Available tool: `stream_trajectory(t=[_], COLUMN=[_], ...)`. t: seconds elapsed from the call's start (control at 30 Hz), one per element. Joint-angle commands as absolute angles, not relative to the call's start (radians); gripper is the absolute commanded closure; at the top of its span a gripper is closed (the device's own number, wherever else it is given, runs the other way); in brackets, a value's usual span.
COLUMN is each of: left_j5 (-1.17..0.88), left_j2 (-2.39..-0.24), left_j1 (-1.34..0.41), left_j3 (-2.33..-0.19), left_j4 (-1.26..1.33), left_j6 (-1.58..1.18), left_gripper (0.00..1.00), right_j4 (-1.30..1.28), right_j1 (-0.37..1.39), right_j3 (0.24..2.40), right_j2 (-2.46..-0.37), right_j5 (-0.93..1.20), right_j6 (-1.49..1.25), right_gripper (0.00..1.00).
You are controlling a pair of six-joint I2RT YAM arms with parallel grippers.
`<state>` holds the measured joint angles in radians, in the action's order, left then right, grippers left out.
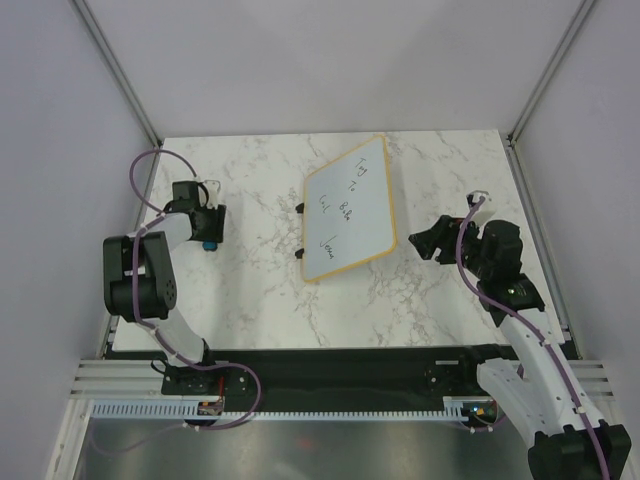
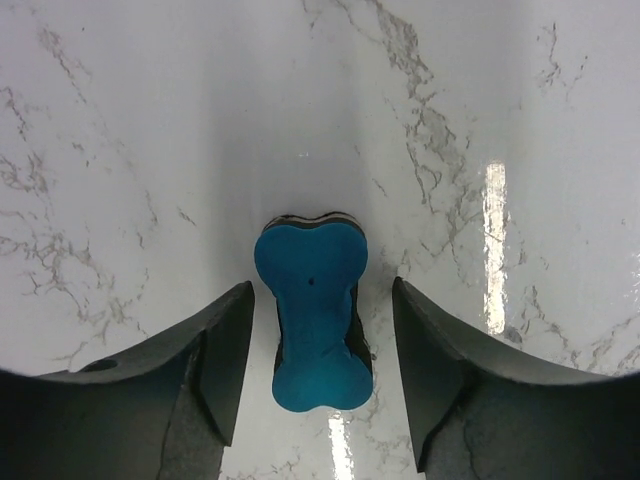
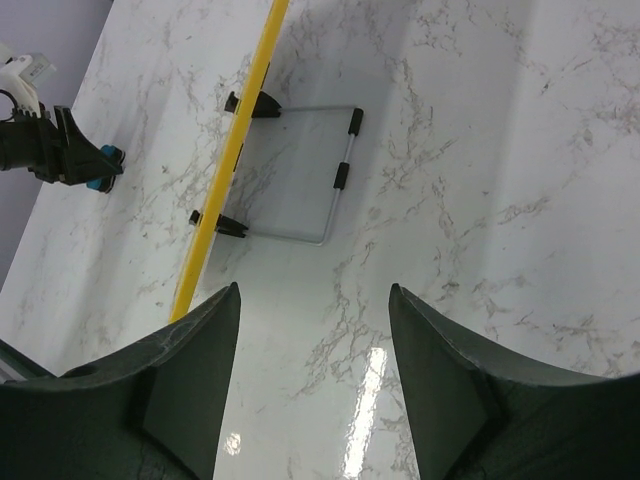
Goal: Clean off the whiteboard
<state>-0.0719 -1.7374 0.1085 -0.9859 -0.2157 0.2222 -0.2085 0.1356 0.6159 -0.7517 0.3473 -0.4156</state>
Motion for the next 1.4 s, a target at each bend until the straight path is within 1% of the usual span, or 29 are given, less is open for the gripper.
stream_trajectory(t=[0.0, 0.03, 0.13, 0.33, 0.53, 0.6, 0.77, 0.9, 1.0, 1.1, 1.27, 1.3, 1.37], left_j5=[-0.071, -0.068, -0.061, -0.051, -0.049, -0.046, -0.054, -0.054, -0.052, -0.057, -0.06, -0.06, -0.066], left_j2=[-1.689, -1.687, -1.678, -1.667, -1.654, -1.66, -1.674, -1.689, -1.695, -1.695, -1.701, -1.701, -1.704], left_j1=[0.12, 0.12, 0.12, 0.121, 0.123, 0.121, 0.123, 0.123, 0.123, 0.123, 0.123, 0.123, 0.123], left_j3=[-0.976, -0.976, -0.966, -0.963, -0.969, -0.973, -0.98, -0.989, -0.996, -1.0, -1.0, -1.0, -0.999], left_j4=[-0.23, -0.232, -0.222, -0.216, -0.215, -0.216, -0.218, -0.224, -0.222, -0.222, -0.224, -0.225, -0.225], left_j6=[0.225, 0.229, 0.224, 0.221, 0.224, 0.224, 0.218, 0.219, 0.218, 0.215, 0.216, 0.218, 0.219], left_gripper=[0.39, 0.43, 0.46, 0.45, 0.39, 0.39, 0.45, 0.47, 0.51, 0.51, 0.64, 0.7, 0.77], right_j4=[-0.215, -0.215, -0.215, -0.215, -0.215, -0.215, -0.215, -0.215, -0.215, -0.215, -0.213, -0.215, -0.215], right_j1=[0.141, 0.141, 0.143, 0.144, 0.146, 0.144, 0.147, 0.149, 0.149, 0.149, 0.15, 0.152, 0.153], right_j3=[0.606, 0.604, 0.603, 0.597, 0.586, 0.584, 0.584, 0.584, 0.583, 0.58, 0.574, 0.574, 0.572], right_j2=[-0.744, -0.744, -0.749, -0.745, -0.744, -0.747, -0.741, -0.739, -0.739, -0.744, -0.749, -0.746, -0.742], right_j5=[0.356, 0.356, 0.357, 0.351, 0.351, 0.351, 0.35, 0.348, 0.347, 0.345, 0.344, 0.344, 0.345], right_j6=[-0.413, -0.413, -0.413, -0.411, -0.411, -0.411, -0.411, -0.411, -0.41, -0.41, -0.41, -0.411, -0.41], right_gripper=[0.31, 0.31, 0.32, 0.31, 0.32, 0.31, 0.32, 0.32, 0.32, 0.32, 0.33, 0.33, 0.33])
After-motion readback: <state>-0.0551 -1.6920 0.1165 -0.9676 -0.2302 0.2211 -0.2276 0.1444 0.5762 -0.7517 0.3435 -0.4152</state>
